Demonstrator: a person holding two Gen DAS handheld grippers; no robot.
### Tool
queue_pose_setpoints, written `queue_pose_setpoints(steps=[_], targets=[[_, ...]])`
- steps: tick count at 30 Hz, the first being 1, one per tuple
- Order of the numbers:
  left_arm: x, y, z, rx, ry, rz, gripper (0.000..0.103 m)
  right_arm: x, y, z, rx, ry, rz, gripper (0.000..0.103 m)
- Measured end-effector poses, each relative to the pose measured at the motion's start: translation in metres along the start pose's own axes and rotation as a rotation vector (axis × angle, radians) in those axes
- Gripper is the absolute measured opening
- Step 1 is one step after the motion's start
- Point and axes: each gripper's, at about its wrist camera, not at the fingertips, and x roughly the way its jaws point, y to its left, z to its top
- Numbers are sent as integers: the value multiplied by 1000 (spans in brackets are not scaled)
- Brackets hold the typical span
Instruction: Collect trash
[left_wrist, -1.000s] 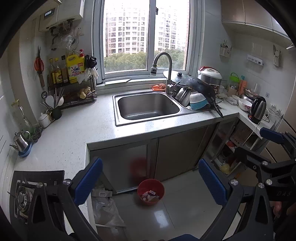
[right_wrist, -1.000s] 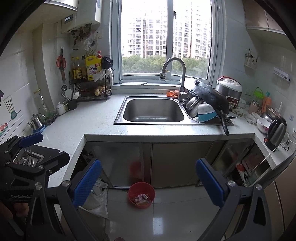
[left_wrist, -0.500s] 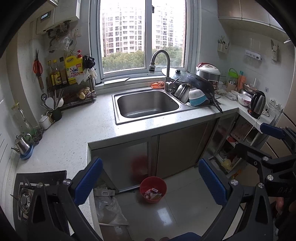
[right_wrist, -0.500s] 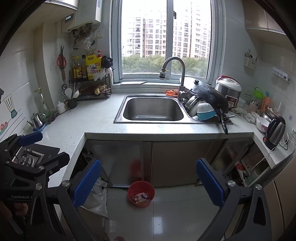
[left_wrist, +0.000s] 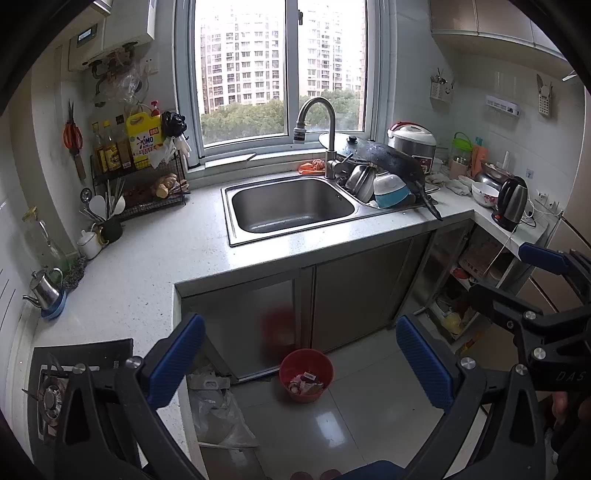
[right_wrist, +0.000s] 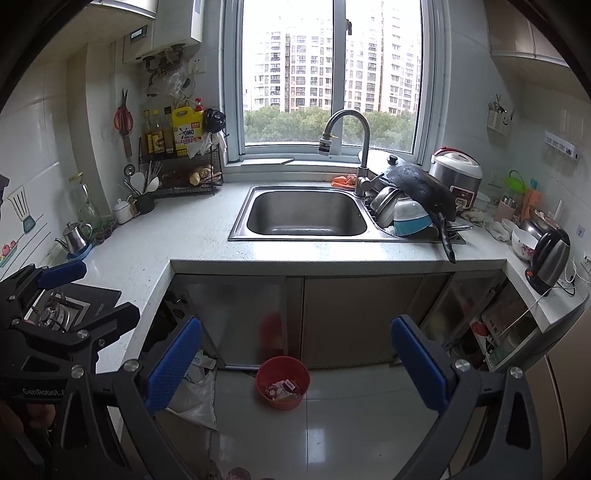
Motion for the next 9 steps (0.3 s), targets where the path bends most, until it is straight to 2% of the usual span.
queue_pose_setpoints(steps=[9], targets=[[-1,-3,-3,9,1,-2,103,0,-1,-2,8,4,4,102]])
